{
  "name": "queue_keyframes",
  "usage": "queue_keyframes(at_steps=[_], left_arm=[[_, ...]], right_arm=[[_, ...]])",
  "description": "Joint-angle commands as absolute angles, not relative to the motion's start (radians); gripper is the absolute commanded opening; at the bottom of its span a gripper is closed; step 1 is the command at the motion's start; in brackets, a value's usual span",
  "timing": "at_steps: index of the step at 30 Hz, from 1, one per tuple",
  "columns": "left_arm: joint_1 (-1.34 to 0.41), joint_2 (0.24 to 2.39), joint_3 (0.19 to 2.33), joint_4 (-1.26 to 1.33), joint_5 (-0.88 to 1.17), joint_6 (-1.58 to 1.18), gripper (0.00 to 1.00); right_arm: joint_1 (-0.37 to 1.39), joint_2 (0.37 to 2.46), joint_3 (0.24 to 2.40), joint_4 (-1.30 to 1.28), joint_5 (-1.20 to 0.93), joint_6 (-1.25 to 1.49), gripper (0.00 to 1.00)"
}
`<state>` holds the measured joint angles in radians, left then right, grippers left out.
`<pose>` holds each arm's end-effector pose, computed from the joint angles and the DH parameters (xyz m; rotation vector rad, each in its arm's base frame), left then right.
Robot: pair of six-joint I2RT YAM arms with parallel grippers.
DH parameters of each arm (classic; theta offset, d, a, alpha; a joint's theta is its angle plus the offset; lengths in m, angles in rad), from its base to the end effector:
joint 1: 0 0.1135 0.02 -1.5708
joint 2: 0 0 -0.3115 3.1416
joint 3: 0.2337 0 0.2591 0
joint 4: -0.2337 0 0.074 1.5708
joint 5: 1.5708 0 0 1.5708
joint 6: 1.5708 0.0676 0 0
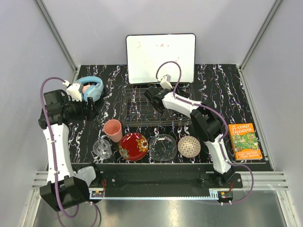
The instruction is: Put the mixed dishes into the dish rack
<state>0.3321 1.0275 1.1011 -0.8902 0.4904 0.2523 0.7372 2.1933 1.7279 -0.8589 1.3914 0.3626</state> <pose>0.1970 0.0343 0.3611 0.1345 2.2813 -0.2855 0.3962 0.2699 0.2236 -0.1620 1.9191 -1.2397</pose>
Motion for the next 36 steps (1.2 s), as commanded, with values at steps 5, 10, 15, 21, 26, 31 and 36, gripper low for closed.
queue_keyframes(at_steps=[5, 10, 15, 21, 26, 31, 36], left_arm=[[0.348, 1.005, 1.100, -0.877, 0.529, 0.279, 0.99], [0.350, 1.005, 1.097, -0.879, 0.534, 0.278, 0.99], [0.351, 1.002, 1.104, -0.879, 0.532, 0.278, 0.99], [0.353, 1.015, 1.123, -0.877, 0.532, 0.278, 0.99], [0.353, 1.023, 1.144, -0.877, 0.534, 0.272, 0.99], [0.353, 1.028, 1.161, -0.876, 0.529, 0.270, 0.99], [0.353, 1.025, 1.164, -0.877, 0.528, 0.270, 0.99]], right_arm=[[0.744, 2.163, 1.744, -0.844, 1.424, 0.387, 0.75], [0.744, 2.089, 1.714, -0.842, 1.405, 0.391, 0.80], [0.776, 1.915, 1.651, -0.891, 1.316, 0.438, 0.80], [0.799, 1.619, 1.539, -1.149, 0.996, 0.756, 0.80], [0.801, 1.347, 1.249, -1.141, 0.672, 0.961, 0.78], [0.821, 1.201, 1.050, -1.101, 0.474, 1.077, 0.76], [0.828, 1.141, 0.951, -1.115, 0.407, 1.135, 0.75]])
